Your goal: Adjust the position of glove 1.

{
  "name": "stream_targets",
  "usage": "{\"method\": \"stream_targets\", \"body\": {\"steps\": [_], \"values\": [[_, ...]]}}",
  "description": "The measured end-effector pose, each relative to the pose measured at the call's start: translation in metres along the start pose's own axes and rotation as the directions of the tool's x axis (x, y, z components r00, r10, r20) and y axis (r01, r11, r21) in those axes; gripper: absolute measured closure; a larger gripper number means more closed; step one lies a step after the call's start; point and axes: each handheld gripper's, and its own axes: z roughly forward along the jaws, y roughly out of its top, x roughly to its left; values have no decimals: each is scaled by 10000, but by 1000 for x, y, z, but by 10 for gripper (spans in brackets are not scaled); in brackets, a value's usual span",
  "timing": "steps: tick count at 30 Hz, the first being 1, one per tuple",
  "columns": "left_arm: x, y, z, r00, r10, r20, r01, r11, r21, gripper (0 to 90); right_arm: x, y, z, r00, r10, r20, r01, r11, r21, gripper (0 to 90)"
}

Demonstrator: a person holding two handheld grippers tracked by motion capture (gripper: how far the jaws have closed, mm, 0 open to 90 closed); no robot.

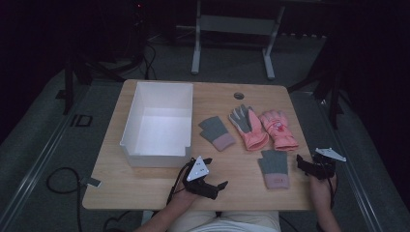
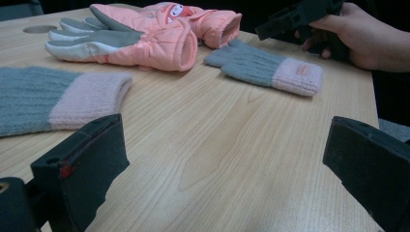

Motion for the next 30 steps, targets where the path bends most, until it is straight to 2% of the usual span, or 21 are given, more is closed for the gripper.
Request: {"method": "stream_targets", "body": {"steps": [2,5,10,16,21,24,26,30], "values": [[0,0,0,10000,48,-6,-48,10000,-10,15,0,0,0,9999,81,119,-81,10000,38,160],[-1,0,-1,9999,97,63,-97,10000,-24,14,2,0,0,9998,-120,169,120,9999,28,149],[1,0,-1,9999,-23,112,23,10000,-15,15,4,0,0,9988,-185,453,187,9998,-40,129],[0,0,-1,9999,29,108,-29,10000,-20,15,2,1,3,9998,-126,136,123,9996,270,138],[0,0,-1,10000,21,95,-21,10000,-13,15,-1,2,3,9997,252,-80,-249,9989,386,134],[0,0,-1,10000,24,87,-24,10000,-19,15,-3,4,3,9985,525,-145,-513,9960,732,136],[0,0,-1,10000,24,73,-24,10000,-44,15,-4,8,1,9981,595,-144,-583,9957,717,136],[0,0,-1,10000,31,49,-31,10000,-55,14,0,19,-4,9991,417,76,-421,9960,793,127]]}}
